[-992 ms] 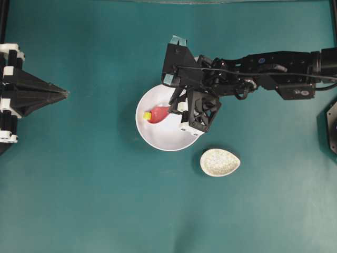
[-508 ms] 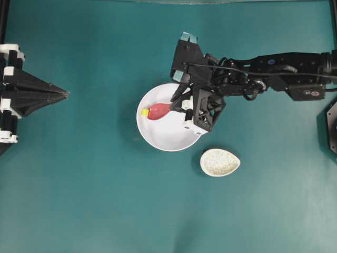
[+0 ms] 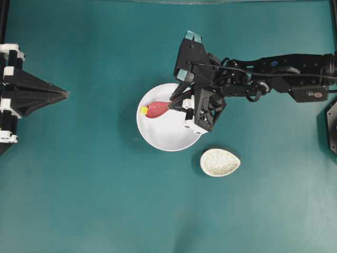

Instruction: Scoop the yellow hexagonal prism block from the bowl with a spoon using the right arm.

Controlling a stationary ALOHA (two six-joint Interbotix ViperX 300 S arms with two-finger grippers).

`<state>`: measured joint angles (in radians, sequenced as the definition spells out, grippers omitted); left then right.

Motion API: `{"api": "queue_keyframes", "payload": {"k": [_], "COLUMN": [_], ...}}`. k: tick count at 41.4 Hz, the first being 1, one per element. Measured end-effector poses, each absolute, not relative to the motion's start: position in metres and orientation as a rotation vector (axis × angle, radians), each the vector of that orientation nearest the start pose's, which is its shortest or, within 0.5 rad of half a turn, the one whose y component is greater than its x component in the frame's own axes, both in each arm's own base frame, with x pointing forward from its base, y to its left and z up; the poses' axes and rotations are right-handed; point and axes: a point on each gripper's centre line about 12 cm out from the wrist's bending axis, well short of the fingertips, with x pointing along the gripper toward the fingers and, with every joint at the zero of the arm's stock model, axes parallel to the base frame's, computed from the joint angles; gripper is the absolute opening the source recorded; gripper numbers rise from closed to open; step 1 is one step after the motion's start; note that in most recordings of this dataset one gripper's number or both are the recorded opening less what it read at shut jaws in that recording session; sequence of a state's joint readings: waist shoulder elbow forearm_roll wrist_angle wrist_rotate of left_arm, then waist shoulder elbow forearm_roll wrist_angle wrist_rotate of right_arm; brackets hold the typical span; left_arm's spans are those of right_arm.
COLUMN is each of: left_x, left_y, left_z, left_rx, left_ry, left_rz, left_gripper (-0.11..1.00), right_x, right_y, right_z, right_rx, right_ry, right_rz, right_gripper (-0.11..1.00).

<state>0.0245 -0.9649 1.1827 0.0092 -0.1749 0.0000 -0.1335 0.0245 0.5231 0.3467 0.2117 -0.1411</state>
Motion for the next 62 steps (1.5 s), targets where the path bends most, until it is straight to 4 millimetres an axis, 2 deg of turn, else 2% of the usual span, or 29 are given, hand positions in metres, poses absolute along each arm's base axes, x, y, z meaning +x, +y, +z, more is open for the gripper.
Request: {"api": "queue_keyframes", "payload": {"k": [32,51,62], "left_x": [0.198,0.198,0.198], "left_y": [0.005,0.005,0.005], "left_z": [0.277,0.277,0.276], "left_rx": [0.008,0.008,0.007], "left_ry": [0.048,0.049,0.051], "left_rz": [0.024,0.024,0.024], "left_gripper": [0.0,0.0,0.0], "right_x": [0.404,0.381,0.362], "right_y": [-0.037,-0.028,-0.021], "right_z": [0.186,0.197,0.215], "right_rx": [0.26,0.238,0.244], "right_ry": [0.66,0.515,0.365], "right_rz": [-0.143,-0.158,-0.169], "right_gripper": [0.25,0.25,0.25]}}
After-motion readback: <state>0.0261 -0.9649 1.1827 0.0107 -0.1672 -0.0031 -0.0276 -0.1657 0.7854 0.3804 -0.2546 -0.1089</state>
